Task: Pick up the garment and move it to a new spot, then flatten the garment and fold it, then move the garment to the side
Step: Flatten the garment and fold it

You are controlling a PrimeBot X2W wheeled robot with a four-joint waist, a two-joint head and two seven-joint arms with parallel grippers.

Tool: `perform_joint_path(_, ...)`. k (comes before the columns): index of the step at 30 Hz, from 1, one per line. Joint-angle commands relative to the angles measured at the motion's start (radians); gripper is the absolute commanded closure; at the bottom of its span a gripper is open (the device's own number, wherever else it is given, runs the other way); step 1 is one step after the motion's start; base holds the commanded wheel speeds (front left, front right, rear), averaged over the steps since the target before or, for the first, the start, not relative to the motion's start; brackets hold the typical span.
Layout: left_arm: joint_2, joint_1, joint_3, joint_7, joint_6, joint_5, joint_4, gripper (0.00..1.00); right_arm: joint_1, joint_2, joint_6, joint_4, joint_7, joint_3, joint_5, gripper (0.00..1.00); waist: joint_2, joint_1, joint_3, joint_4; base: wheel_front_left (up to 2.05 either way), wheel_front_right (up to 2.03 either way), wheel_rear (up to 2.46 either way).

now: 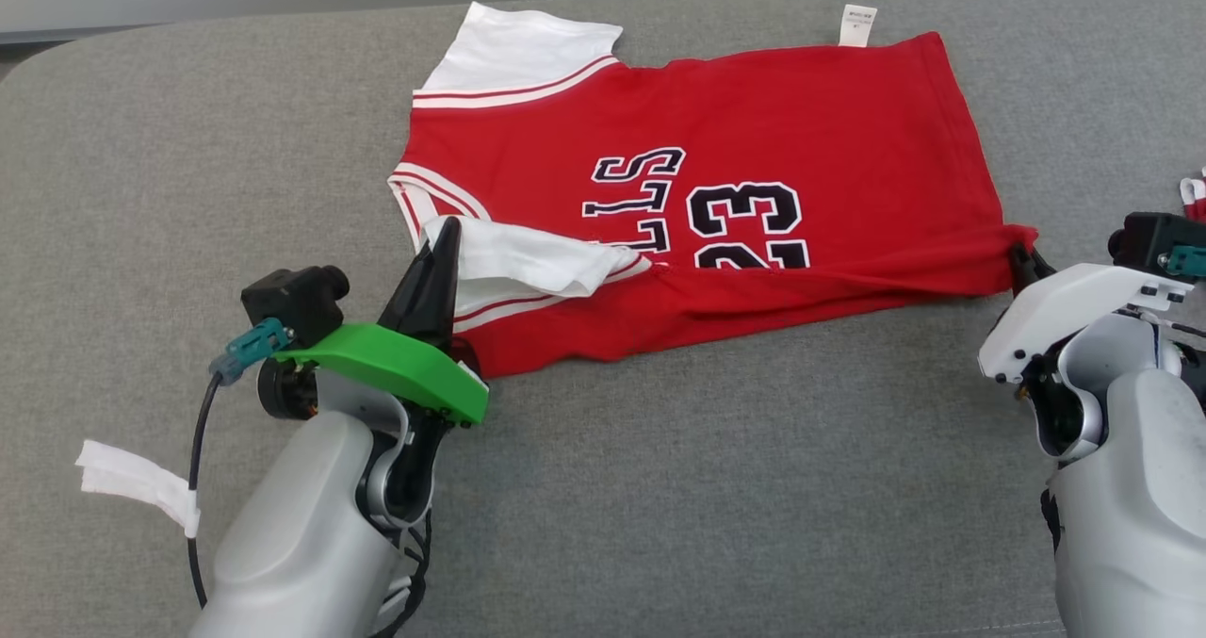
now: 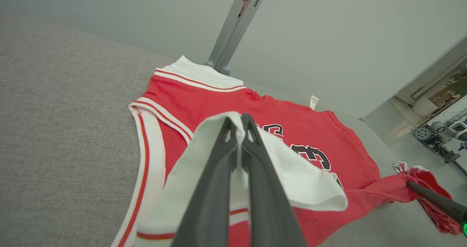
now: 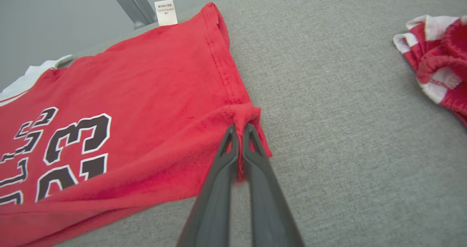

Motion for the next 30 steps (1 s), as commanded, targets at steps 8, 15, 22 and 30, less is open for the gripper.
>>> perform_joint_path(8, -0.008, -0.059, 0.009, -0.026, -0.012, 0.025, 0.038, 1.00, -0.075, -0.002, -0.002, 0.048, -0.025, 0.028, 0.015, 1.00, 0.0000, 0.0001, 0.035, 0.002, 0.00, 0.00, 0.00)
perform_joint_path(15, -0.020, -0.080, -0.003, -0.037, -0.021, 0.042, 0.071, 0.00, -0.098, -0.002, -0.002, 0.067, -0.058, 0.005, 0.001, 0.00, 0.0000, 0.0001, 0.038, 0.014, 0.00, 0.00, 0.00)
perform_joint_path(22, 0.003, -0.034, 0.020, -0.049, 0.023, 0.110, 0.085, 0.00, -0.070, -0.002, -0.002, 0.014, -0.096, 0.013, 0.056, 0.00, 0.0000, 0.0001, 0.011, 0.019, 0.00, 0.00, 0.00)
perform_joint_path(30, 0.046, 0.070, -0.024, -0.017, 0.100, 0.196, 0.100, 0.00, 0.019, -0.037, -0.002, -0.104, 0.134, 0.010, -0.086, 0.00, 0.0000, 0.0001, -0.019, 0.020, 0.00, 0.00, 0.00)
